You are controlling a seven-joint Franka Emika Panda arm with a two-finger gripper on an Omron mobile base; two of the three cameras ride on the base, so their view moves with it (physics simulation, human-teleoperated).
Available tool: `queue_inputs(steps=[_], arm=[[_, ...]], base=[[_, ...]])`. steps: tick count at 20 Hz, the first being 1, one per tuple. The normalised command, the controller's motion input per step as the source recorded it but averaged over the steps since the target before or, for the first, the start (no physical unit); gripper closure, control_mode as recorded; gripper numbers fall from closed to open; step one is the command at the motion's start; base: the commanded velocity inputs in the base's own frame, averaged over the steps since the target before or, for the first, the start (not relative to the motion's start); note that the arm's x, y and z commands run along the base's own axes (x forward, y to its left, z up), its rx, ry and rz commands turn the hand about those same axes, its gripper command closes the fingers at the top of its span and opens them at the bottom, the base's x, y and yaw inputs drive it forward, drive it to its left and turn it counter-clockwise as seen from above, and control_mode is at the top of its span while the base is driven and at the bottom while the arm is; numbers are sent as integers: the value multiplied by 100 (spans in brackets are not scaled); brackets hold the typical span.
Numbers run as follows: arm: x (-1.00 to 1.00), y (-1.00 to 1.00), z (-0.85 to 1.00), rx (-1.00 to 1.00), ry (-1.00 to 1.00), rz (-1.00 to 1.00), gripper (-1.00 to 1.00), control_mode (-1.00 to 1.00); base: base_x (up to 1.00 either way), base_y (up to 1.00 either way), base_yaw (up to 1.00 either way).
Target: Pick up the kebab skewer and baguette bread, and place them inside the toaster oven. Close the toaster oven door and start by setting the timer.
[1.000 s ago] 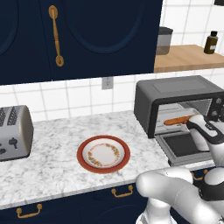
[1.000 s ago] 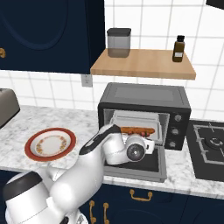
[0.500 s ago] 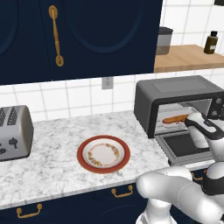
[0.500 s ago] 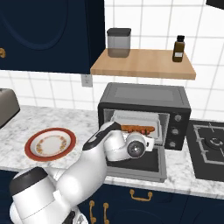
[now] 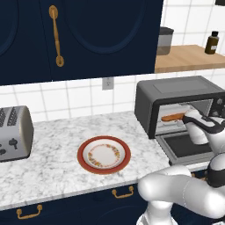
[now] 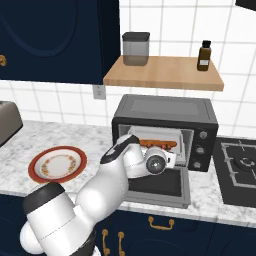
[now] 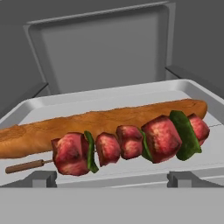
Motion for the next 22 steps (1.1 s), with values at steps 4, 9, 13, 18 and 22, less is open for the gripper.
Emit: queue_inputs(steps=[4, 9, 13, 18, 22], arm=[[21, 0, 0, 0, 0, 0, -100, -100], [17, 0, 0, 0, 0, 0, -100, -100], [16, 0, 0, 0, 0, 0, -100, -100], [14, 0, 0, 0, 0, 0, -100, -100], [16, 0, 0, 0, 0, 0, -100, -100]], base=[[0, 0, 0], [0, 0, 0], [0, 0, 0], [0, 0, 0], [0, 0, 0]])
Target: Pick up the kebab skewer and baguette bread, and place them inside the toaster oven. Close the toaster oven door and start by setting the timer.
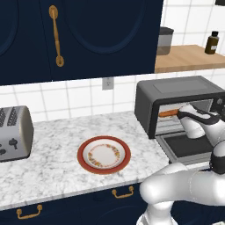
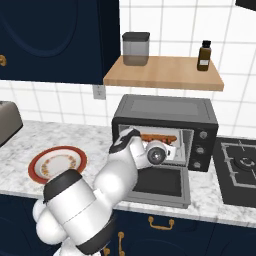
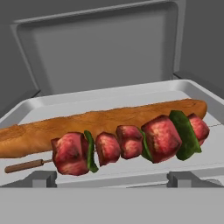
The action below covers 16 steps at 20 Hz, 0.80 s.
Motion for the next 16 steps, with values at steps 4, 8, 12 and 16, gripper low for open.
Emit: queue_inputs(steps=[4, 8, 12, 16], arm=[[18, 0, 0, 0, 0, 0, -100, -100], [18, 0, 0, 0, 0, 0, -100, -100], [18, 0, 0, 0, 0, 0, -100, -100], [17, 0, 0, 0, 0, 0, -100, -100]], base=[[0, 0, 0], [0, 0, 0], [0, 0, 0], [0, 0, 0]])
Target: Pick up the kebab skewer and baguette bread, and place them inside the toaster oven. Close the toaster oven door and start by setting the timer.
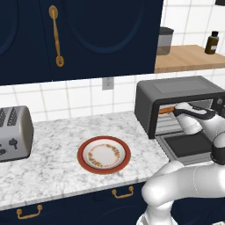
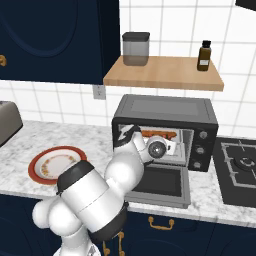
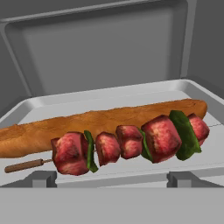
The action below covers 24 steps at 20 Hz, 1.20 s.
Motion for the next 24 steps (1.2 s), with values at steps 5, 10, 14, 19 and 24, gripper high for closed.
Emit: queue_inputs(steps=[5, 10, 14, 19, 24], arm=[[18, 0, 0, 0, 0, 0, -100, -100], [17, 0, 0, 0, 0, 0, -100, -100], [10, 0, 0, 0, 0, 0, -100, -100], [-8, 0, 0, 0, 0, 0, -100, -100], [-42, 0, 0, 0, 0, 0, -100, -100]], base=[[0, 0, 0], [0, 0, 0], [0, 0, 0], [0, 0, 0], [0, 0, 0]])
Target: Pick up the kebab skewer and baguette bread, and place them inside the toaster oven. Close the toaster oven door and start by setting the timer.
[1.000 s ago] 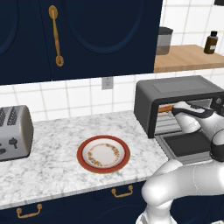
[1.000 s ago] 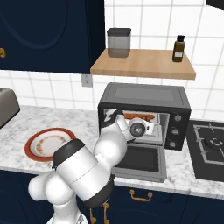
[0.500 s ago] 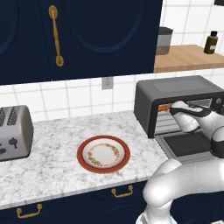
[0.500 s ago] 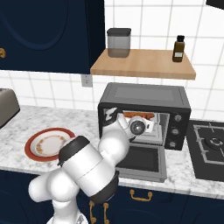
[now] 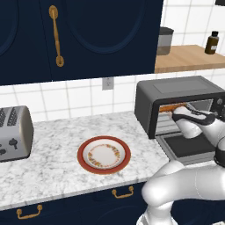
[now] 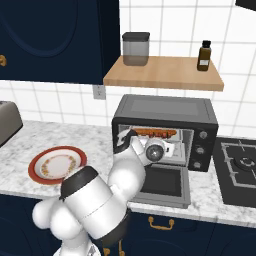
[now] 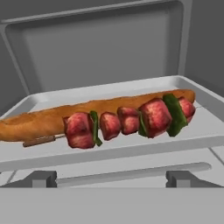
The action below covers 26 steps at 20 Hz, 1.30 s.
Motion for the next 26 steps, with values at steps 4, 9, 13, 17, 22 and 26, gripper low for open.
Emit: queue_inputs(steps=[4, 9, 13, 17, 22, 26], arm=[[-52, -1, 0, 0, 0, 0, -100, -100], [-49, -17, 7, 0, 5, 0, -100, -100], [-54, -28, 1, 0, 2, 0, -100, -100], [-56, -38, 0, 0, 0, 0, -100, -100], [-81, -27, 0, 0, 1, 1, -100, -100], [-85, -19, -7, 0, 5, 7, -100, -100]], base=[[0, 0, 0], [0, 0, 0], [0, 0, 0], [0, 0, 0], [0, 0, 0], [0, 0, 0]])
